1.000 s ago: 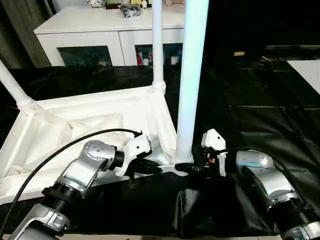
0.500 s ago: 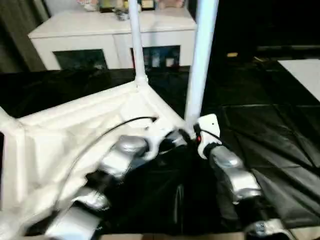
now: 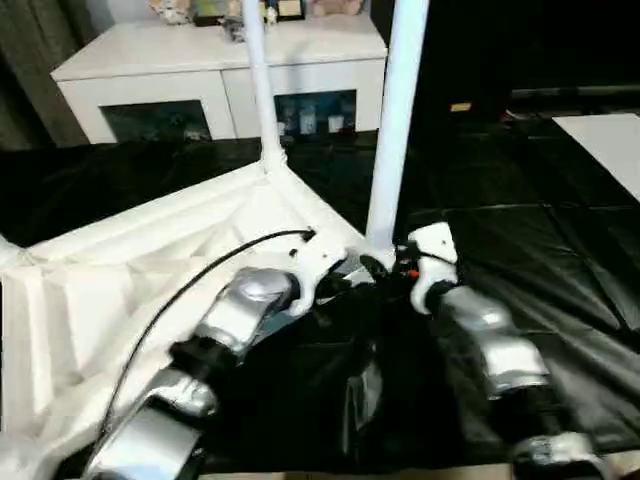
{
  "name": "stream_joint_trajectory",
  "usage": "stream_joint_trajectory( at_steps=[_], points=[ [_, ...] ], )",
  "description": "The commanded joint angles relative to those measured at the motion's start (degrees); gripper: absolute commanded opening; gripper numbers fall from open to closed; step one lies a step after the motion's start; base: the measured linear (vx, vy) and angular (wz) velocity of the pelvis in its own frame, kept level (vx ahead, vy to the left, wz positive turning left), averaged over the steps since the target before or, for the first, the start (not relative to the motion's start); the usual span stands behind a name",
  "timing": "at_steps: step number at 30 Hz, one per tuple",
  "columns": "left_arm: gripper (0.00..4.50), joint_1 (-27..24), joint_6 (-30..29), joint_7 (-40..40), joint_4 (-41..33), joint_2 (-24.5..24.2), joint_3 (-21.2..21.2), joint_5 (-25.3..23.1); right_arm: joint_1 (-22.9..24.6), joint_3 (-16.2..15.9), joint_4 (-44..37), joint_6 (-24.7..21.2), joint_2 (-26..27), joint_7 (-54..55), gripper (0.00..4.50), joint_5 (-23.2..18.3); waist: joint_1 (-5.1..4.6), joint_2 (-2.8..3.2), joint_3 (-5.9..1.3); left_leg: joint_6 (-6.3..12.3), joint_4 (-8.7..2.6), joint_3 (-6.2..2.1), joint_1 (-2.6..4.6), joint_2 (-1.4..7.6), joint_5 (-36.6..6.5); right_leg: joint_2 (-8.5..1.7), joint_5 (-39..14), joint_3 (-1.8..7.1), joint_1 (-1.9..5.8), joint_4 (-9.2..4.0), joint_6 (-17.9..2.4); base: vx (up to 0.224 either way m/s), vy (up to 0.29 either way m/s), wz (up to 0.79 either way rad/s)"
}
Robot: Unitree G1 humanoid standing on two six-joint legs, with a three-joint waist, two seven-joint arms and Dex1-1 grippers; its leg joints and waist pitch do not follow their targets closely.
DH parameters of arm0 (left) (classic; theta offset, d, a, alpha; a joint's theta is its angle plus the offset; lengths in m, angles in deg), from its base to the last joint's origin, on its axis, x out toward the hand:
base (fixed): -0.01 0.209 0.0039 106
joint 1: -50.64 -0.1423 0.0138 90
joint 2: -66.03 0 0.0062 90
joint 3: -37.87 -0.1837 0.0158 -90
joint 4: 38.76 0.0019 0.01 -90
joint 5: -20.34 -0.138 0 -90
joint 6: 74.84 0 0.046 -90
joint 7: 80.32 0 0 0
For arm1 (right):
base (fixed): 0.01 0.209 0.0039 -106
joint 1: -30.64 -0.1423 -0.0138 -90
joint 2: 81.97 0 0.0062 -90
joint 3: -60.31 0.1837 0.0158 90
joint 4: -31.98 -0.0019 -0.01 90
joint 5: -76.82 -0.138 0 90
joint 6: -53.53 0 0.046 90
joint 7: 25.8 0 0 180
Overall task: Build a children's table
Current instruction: Rotate leg to tighten
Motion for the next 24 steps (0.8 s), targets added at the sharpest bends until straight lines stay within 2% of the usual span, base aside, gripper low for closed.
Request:
stream_joint_trajectory(
  at_steps=[1,3,4,5,6,9,10,13,14,16,18,21,22,24],
  points=[
    [0.00,-2.50,0.53,-5.09,-1.08,-1.78,-1.86,0.74,1.23,-1.81,-3.11,0.05,-2.05,-7.76,3.79,-1.68,0.52,-1.47,-2.83,6.15,-3.54,-0.90,-0.13,2.97,-12.01,-3.76,-16.27,2.64,2.21,-5.00,-11.06,0.000,0.000,0.00],
    [0.00,-3.20,0.95,-7.60,-2.60,-2.74,-2.19,1.57,1.87,-2.26,-4.01,0.53,-3.58,-10.26,3.79,-1.98,0.62,-1.23,-2.94,6.42,-3.48,-0.90,-0.37,2.99,-9.89,-3.60,-12.73,2.45,2.30,-4.43,-12.62,0.000,0.000,0.00],
    [0.00,-4.37,1.59,-11.53,-5.00,-4.28,-2.74,2.90,2.73,-3.07,-5.47,0.64,-5.63,-13.98,3.79,-2.68,0.59,-1.18,-2.97,6.35,-3.46,-0.88,-0.28,3.03,-9.60,-3.57,-11.91,2.44,2.22,-4.36,-13.01,0.000,0.000,0.00],
    [0.00,-5.15,1.86,-14.19,-6.64,-5.32,-3.11,3.83,3.30,-3.70,-6.48,0.75,-7.02,-16.50,3.79,-3.09,0.63,-1.42,-3.03,6.49,-3.41,-0.92,-0.28,3.01,-9.63,-3.56,-11.18,2.37,2.35,-4.24,-13.31,0.000,0.000,0.00],
    [0.00,-6.08,1.51,-17.00,-8.54,-6.73,-3.65,4.60,3.82,-4.62,-7.60,0.83,-8.60,-19.47,3.79,-3.42,0.77,-1.31,-3.13,7.32,-3.30,-0.95,-0.28,3.24,-8.38,-3.52,-7.57,2.45,2.44,-3.68,-14.07,0.000,0.000,0.00],
    [0.00,-7.44,1.42,-20.69,-11.04,-8.77,-4.46,5.15,4.02,-5.59,-8.71,0.24,-10.15,-22.65,3.79,-3.77,0.85,-1.11,-3.13,7.83,-3.23,-0.82,-0.11,3.26,-8.91,-3.45,-6.11,2.42,2.28,-3.48,-15.23,0.000,0.000,0.00],
    [0.00,-7.96,1.37,-21.51,-11.88,-9.20,-4.34,5.31,3.82,-5.69,-8.90,0.04,-10.32,-23.10,3.79,-3.73,0.91,-1.05,-2.99,7.69,-3.28,-0.70,0.04,3.32,-9.46,-3.37,-6.61,2.48,2.05,-3.59,-15.38,0.000,0.000,0.00],
    [0.00,-8.71,0.94,-22.44,-13.08,-9.86,-4.11,5.62,3.12,-5.86,-8.76,0.13,-9.93,-23.58,3.79,-3.37,1.33,-1.20,-2.94,6.81,-3.33,-0.61,0.24,3.41,-9.88,-3.46,-6.93,2.56,2.00,-3.49,-15.58,0.000,0.000,0.00],
    [0.00,-8.88,0.73,-22.64,-13.40,-10.14,-4.18,5.65,2.86,-6.22,-8.53,0.45,-9.77,-23.78,3.79,-3.03,1.31,-1.39,-2.87,6.39,-3.41,-0.56,0.18,3.37,-10.51,-3.51,-7.87,2.60,2.05,-3.51,-15.37,0.000,0.000,0.00],
    [0.00,-9.20,0.33,-22.73,-14.13,-10.55,-4.18,5.67,2.73,-6.98,-8.65,0.68,-9.85,-24.36,3.79,-2.94,1.35,-1.25,-2.77,5.48,-3.53,-0.62,0.17,3.34,-11.62,-3.63,-9.85,2.65,2.09,-3.67,-14.81,0.000,0.000,0.00],
    [0.00,-9.20,0.18,-22.65,-14.23,-10.72,-4.19,5.47,2.67,-7.63,-8.57,0.64,-10.17,-25.40,3.79,-2.81,1.27,-1.43,-2.78,5.07,-3.52,-0.66,0.12,3.28,-11.74,-3.69,-10.93,2.69,2.18,-3.73,-14.12,0.000,0.000,0.00],
    [0.00,-9.23,0.22,-22.80,-14.20,-10.69,-3.87,5.15,2.72,-8.20,-8.44,0.65,-10.68,-26.65,3.79,-2.31,1.31,-1.62,-2.86,5.26,-3.37,-0.64,0.06,3.25,-10.49,-3.69,-9.68,2.72,2.25,-3.59,-14.15,0.000,0.000,0.00],
    [0.00,-9.28,0.20,-22.85,-14.26,-10.66,-3.69,5.05,2.76,-8.34,-8.41,0.64,-10.86,-27.08,3.51,-2.13,1.35,-1.61,-2.92,5.43,-3.31,-0.63,0.07,3.24,-9.90,-3.66,-8.95,2.71,2.27,-3.51,-14.22,0.000,0.000,0.00],
    [0.00,-9.36,0.01,-22.92,-14.43,-10.77,-3.55,5.00,2.68,-8.41,-8.01,0.92,-11.27,-27.69,3.44,-1.87,1.40,-1.59,-2.99,6.20,-3.12,-0.59,0.01,3.19,-8.29,-3.61,-6.88,2.65,2.27,-3.30,-14.67,0.000,0.000,0.00]
  ],
)
